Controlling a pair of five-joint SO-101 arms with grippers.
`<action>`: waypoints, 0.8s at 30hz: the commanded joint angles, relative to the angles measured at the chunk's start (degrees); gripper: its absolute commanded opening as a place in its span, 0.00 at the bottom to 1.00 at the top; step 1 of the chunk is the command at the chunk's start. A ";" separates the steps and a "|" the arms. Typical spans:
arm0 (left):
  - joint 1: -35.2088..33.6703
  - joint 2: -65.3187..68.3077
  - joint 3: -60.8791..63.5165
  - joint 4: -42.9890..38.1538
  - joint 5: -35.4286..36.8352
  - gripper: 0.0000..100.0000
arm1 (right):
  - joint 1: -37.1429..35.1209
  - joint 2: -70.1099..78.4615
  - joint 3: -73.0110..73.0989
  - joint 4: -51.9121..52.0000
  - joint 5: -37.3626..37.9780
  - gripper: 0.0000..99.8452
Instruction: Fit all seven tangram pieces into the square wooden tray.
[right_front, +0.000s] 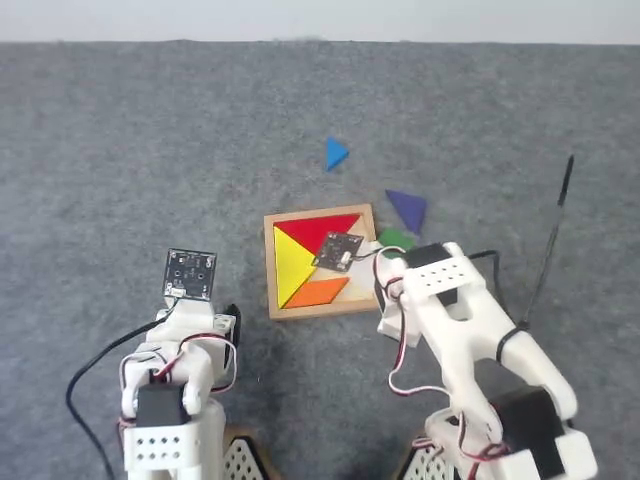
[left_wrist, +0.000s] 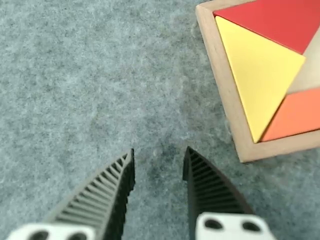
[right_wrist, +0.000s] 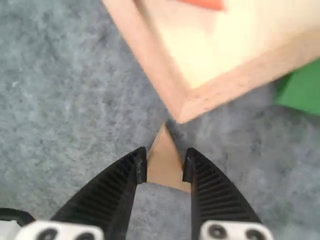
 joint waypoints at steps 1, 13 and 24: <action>0.18 -1.58 -0.48 0.53 -0.35 0.15 | 4.09 -2.51 0.18 -0.04 -1.32 0.13; 0.18 -1.58 -0.48 0.53 -0.35 0.15 | 6.37 -2.51 0.35 0.57 -10.55 0.14; 0.18 -1.58 -0.48 0.53 -0.35 0.15 | 6.37 -2.59 0.53 3.82 -18.02 0.22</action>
